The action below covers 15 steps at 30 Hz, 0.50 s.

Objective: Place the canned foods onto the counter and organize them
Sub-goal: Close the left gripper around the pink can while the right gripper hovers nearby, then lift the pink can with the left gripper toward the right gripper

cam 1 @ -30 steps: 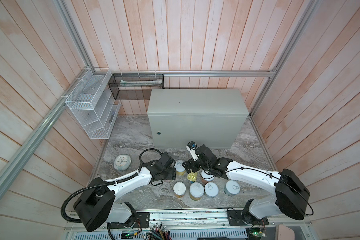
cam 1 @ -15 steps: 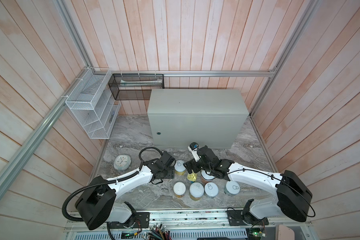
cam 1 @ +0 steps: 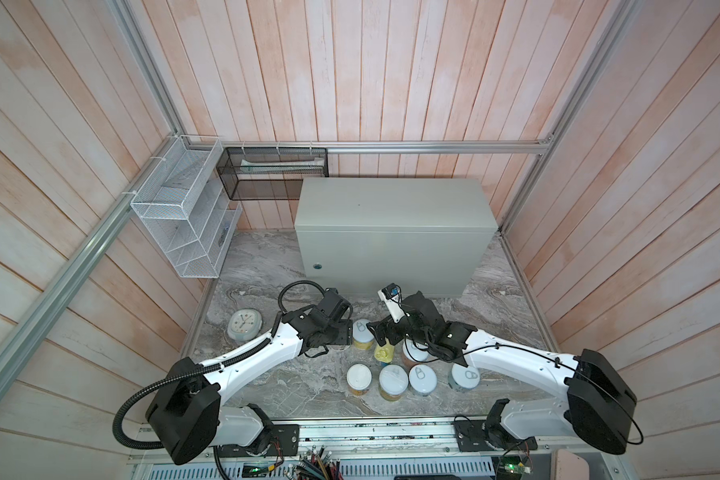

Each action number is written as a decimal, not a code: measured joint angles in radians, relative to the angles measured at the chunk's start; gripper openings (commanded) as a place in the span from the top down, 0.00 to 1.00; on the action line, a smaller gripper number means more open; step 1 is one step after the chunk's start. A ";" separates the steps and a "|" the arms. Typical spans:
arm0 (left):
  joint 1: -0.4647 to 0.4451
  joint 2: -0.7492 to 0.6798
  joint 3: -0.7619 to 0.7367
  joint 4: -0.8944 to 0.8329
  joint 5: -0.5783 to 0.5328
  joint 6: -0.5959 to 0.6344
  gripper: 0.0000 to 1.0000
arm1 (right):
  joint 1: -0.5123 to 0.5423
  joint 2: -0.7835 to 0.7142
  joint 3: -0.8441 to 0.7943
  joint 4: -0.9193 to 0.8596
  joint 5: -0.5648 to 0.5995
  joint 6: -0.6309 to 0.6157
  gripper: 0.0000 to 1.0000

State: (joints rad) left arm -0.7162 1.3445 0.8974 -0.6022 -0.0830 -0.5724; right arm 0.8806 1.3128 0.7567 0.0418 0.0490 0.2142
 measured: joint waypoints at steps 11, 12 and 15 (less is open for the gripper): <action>0.010 -0.024 0.128 -0.077 0.024 0.041 0.39 | 0.000 -0.142 -0.104 0.120 -0.025 -0.032 0.03; 0.011 -0.024 0.145 -0.089 0.029 0.045 0.39 | 0.000 -0.152 -0.110 0.126 -0.026 -0.037 0.03; 0.011 -0.024 0.205 -0.127 0.039 0.055 0.41 | 0.000 -0.183 -0.123 0.144 -0.032 -0.053 0.03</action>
State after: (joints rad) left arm -0.7052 1.3209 1.1027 -0.7296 -0.0441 -0.5179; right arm 0.8806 1.1297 0.6338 0.1860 0.0166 0.1616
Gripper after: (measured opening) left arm 0.754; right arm 0.975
